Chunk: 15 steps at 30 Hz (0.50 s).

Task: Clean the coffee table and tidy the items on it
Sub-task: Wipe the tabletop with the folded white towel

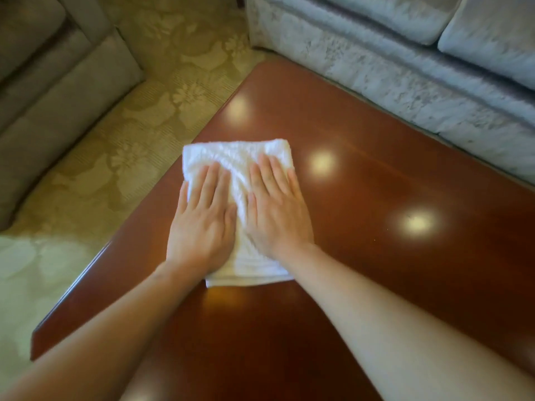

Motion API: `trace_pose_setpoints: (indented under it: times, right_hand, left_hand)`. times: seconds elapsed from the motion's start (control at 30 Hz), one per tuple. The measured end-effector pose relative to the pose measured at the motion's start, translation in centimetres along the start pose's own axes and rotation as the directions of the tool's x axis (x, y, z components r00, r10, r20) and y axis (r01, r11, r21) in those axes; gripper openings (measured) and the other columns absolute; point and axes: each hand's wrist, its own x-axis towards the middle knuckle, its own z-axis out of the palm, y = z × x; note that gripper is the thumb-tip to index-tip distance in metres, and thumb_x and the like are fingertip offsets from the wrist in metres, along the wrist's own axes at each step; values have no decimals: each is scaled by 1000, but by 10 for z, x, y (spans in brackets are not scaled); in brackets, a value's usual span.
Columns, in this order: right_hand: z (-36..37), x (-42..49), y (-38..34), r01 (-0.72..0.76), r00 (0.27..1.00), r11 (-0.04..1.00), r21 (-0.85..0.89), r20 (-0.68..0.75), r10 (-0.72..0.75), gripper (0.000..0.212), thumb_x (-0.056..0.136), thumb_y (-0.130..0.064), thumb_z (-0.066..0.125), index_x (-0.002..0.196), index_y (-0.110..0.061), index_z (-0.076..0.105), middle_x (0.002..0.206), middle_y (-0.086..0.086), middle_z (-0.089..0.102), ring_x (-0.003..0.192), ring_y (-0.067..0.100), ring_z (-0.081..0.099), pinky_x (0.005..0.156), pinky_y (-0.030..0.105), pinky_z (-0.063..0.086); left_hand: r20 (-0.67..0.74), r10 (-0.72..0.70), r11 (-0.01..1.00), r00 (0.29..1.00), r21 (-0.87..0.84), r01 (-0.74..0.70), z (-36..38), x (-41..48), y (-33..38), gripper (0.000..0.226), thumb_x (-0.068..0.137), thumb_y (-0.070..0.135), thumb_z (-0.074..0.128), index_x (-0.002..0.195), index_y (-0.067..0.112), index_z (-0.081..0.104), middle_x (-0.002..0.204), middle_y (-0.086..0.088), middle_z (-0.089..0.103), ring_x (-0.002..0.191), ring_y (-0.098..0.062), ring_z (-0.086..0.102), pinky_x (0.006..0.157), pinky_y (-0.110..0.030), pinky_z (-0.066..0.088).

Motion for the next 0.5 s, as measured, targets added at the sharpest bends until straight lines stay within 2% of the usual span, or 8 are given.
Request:
trace_pose_setpoints:
  times: [0.07,0.2,0.4,0.5]
  right_hand:
    - [-7,37,14,-34,999,999,-8,-7,34,71,104,-38,8,167,-10,23,177,7,15,165,22,5,133,47,5]
    - [-15,85,33,-79,997,997,-14,-17,79,63,110,-36,16,168,-11,19,178,6,11,165,21,1,134,46,4]
    - [-24,104,56,-106,994,994,-32,-18,106,62,110,-39,22,168,-16,19,179,-1,11,165,17,2,133,46,-1]
    - [-28,97,69,-142,987,990,-9,-72,141,60,109,-40,27,166,-21,26,177,-4,18,164,16,7,133,48,0]
  left_hand:
    - [0,10,1000,1000,-9,-10,-1,46,-2,64,110,39,19,166,9,18,176,-14,14,164,-26,6,132,-52,7]
    - [43,36,999,998,-13,-35,-7,105,-2,67,108,43,13,168,13,11,178,-9,5,164,-21,-2,132,-48,2]
    - [24,20,1000,1000,-1,-20,-2,133,12,70,106,45,15,168,12,14,178,-8,6,164,-21,0,130,-48,1]
    - [-16,2,1000,1000,-8,-2,7,139,28,71,105,43,17,166,8,19,177,-13,11,164,-25,5,129,-53,5]
